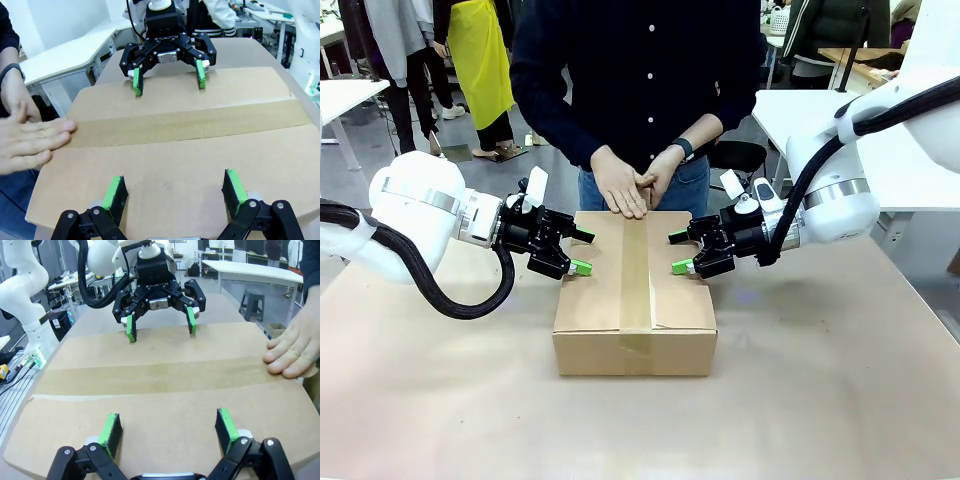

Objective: Pack the gift set into the box.
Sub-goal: Press and hold the closed box until the human finishes sealing it.

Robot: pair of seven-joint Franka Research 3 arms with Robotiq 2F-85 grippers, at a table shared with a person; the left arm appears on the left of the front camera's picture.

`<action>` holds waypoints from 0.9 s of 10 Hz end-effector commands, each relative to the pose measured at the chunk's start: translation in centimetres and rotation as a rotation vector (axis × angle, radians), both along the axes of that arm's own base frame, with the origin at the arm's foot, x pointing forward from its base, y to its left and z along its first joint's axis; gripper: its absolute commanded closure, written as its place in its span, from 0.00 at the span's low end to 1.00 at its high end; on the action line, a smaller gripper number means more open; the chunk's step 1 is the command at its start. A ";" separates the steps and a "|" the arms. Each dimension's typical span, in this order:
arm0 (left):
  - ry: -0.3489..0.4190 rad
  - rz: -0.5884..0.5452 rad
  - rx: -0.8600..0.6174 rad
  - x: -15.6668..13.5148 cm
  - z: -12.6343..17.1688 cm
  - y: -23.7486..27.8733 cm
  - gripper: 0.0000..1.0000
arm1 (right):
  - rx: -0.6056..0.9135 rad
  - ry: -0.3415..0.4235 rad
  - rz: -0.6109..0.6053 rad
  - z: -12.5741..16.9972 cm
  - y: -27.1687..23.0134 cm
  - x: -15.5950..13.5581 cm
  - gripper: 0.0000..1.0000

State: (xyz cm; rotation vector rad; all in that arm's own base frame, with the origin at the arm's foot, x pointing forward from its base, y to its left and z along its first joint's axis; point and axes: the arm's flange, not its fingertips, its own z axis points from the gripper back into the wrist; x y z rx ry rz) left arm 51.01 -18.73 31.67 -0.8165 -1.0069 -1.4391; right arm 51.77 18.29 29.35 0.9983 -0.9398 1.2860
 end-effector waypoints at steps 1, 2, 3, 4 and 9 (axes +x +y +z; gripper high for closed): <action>-0.019 -0.004 -0.001 -0.1 -0.3 0.1 0.00 | -0.007 0.003 -0.005 -0.1 0.1 0.0 0.00; -0.019 -0.004 -0.001 -0.1 -0.3 0.1 0.00 | -0.007 0.003 -0.005 -0.1 0.1 0.0 0.00; -0.019 -0.004 -0.001 -0.1 -0.3 0.1 0.00 | -0.007 0.003 -0.005 -0.1 0.1 0.0 0.00; -0.019 -0.004 -0.001 -0.1 -0.3 0.1 0.00 | -0.007 0.003 -0.005 -0.1 0.1 0.0 0.00; -0.019 -0.004 -0.001 -0.1 -0.3 0.1 0.00 | -0.007 0.003 -0.005 -0.1 0.1 0.0 0.00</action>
